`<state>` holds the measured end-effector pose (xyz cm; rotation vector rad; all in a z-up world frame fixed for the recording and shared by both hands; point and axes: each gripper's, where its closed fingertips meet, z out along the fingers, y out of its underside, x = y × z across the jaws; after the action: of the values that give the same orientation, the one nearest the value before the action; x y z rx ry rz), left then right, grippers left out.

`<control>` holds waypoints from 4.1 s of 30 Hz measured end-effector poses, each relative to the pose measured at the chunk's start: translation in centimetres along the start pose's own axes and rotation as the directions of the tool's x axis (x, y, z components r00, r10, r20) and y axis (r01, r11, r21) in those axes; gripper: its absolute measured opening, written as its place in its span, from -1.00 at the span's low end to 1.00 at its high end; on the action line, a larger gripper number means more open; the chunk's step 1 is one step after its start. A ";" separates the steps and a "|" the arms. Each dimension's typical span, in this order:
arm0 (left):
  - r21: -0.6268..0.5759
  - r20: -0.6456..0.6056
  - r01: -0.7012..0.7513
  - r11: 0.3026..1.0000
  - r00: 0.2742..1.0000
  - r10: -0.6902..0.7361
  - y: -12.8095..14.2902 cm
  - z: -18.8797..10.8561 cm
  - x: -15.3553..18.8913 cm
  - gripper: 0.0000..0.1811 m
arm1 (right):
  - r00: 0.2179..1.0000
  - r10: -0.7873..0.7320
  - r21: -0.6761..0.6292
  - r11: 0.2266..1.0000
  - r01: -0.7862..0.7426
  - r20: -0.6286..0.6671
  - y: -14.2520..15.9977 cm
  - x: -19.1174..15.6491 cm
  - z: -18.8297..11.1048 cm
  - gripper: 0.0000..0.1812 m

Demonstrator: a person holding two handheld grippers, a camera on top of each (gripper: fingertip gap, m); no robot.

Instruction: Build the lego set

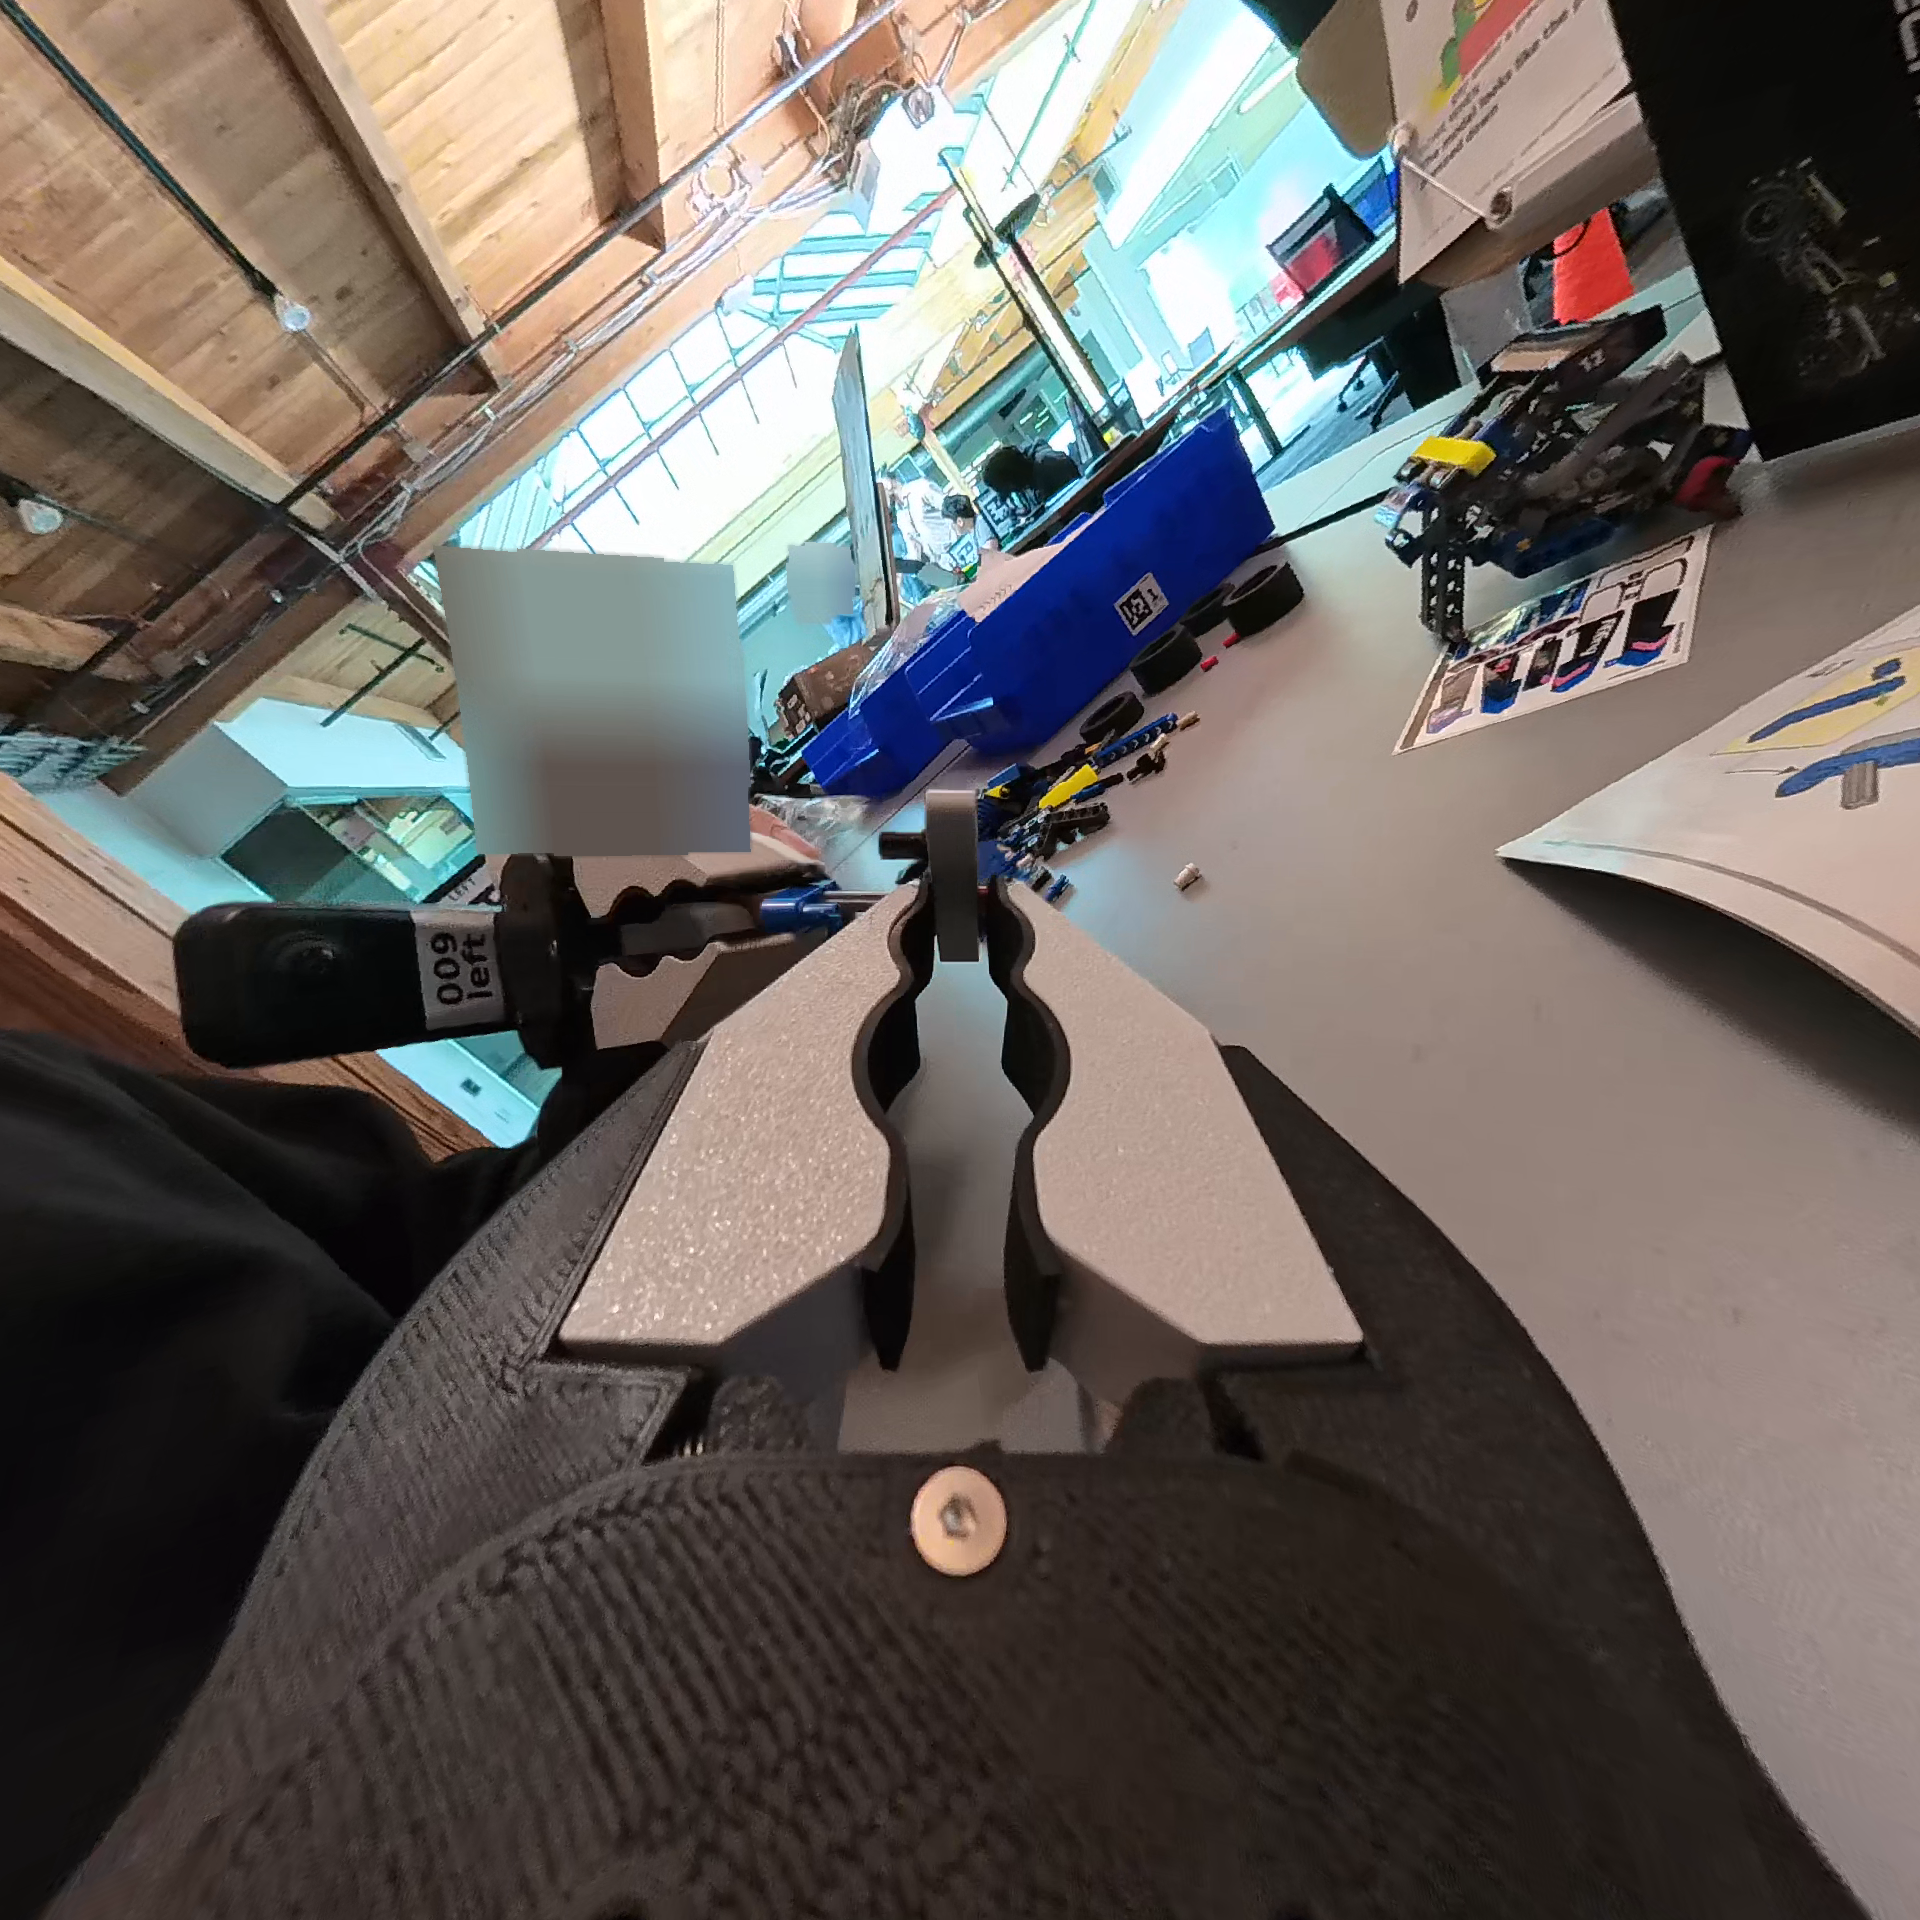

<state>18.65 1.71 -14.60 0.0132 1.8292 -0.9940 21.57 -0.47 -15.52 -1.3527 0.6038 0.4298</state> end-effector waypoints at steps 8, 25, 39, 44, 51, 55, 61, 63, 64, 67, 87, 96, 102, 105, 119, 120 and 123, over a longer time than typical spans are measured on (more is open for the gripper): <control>-0.011 -0.089 -0.129 0.992 0.988 0.127 0.4 -0.6 0.9 -0.94 | 1.000 0.014 -0.077 0.997 -0.015 -0.014 1.1 0.1 0.3 -0.91; -0.016 -0.154 -0.057 0.998 0.987 0.054 1.3 0.0 2.1 -0.95 | 1.000 0.007 -0.166 0.986 -0.002 0.027 1.9 -1.1 0.3 -0.90; 0.005 -0.034 -0.134 0.991 0.990 0.134 0.3 -0.3 0.6 -0.85 | 0.968 -0.240 -0.064 0.968 0.244 0.067 0.4 -2.6 0.6 -0.90; 0.093 -0.179 0.290 0.953 0.946 -0.270 -0.3 -0.4 0.6 -0.56 | 0.955 -0.285 0.017 0.959 0.284 0.085 -0.8 -3.3 0.2 -0.91; 0.054 -0.499 0.768 0.638 0.574 -0.649 -2.1 -1.3 1.2 -0.40 | 0.841 -0.515 0.109 0.857 0.504 0.164 -1.0 -6.4 -0.2 -0.91; 0.106 -0.525 0.752 0.650 0.598 -0.606 -3.2 -1.4 1.7 -0.51 | 0.801 -0.579 0.134 0.815 0.564 0.151 -1.0 -7.1 0.0 -0.92; 0.239 -0.533 0.859 0.452 0.506 -0.679 -5.2 -1.3 0.0 -0.57 | 0.835 -0.533 0.299 0.825 0.479 0.133 -2.4 -8.2 0.0 -0.91; 0.287 -0.550 0.895 0.341 0.446 -0.707 -5.8 -1.5 -0.9 -0.61 | 0.839 -0.531 0.331 0.818 0.471 0.118 -2.4 -8.3 0.2 -0.91; 0.301 -0.561 0.908 0.292 0.416 -0.715 -5.9 -1.6 -1.2 -0.63 | 0.846 -0.521 0.353 0.817 0.456 0.114 -2.5 -8.5 0.2 -0.91; 0.321 -0.600 0.924 0.207 0.367 -0.711 -6.3 -2.0 -1.6 -0.66 | 0.862 -0.488 0.387 0.827 0.407 0.137 -2.7 -8.9 0.3 -0.91; 0.285 -0.688 0.955 0.084 0.264 -0.676 -6.6 -2.7 -1.9 -0.70 | 0.862 -0.489 0.419 0.816 0.398 0.134 -2.6 -9.3 0.4 -0.91; 0.332 -0.652 0.942 0.037 0.258 -0.713 -6.0 -2.6 -2.6 -0.77 | 0.881 -0.461 0.450 0.812 0.372 0.104 -2.4 -9.1 0.7 -0.91; 0.357 -0.673 0.934 -0.018 0.244 -0.698 -6.1 -3.0 -2.9 -0.77 | 0.875 -0.476 0.450 0.803 0.390 0.091 -2.3 -9.4 0.9 -0.91; 0.365 -0.691 0.927 -0.080 0.213 -0.690 -6.3 -3.1 -3.0 -0.78 | 0.871 -0.486 0.460 0.792 0.403 0.075 -2.4 -9.6 0.9 -0.91; 0.337 -0.716 0.921 -0.196 0.115 -0.688 -6.1 -2.9 -3.1 -0.78 | 0.865 -0.501 0.455 0.777 0.436 0.027 -2.4 -9.4 0.9 -0.91; 0.333 -0.711 0.922 -0.197 0.109 -0.694 -6.0 -2.8 -3.1 -0.78 | 0.866 -0.500 0.454 0.777 0.435 0.026 -2.3 -9.3 0.9 -0.90; 0.330 -0.700 0.922 -0.200 0.097 -0.708 -5.9 -2.7 -3.1 -0.78 | 0.873 -0.488 0.454 0.784 0.424 0.028 -2.4 -9.1 0.9 -0.91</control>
<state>15.61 0.78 -8.20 -0.7714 1.2141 -2.9297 16.10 0.48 -7.87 -0.9766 0.2096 -0.0147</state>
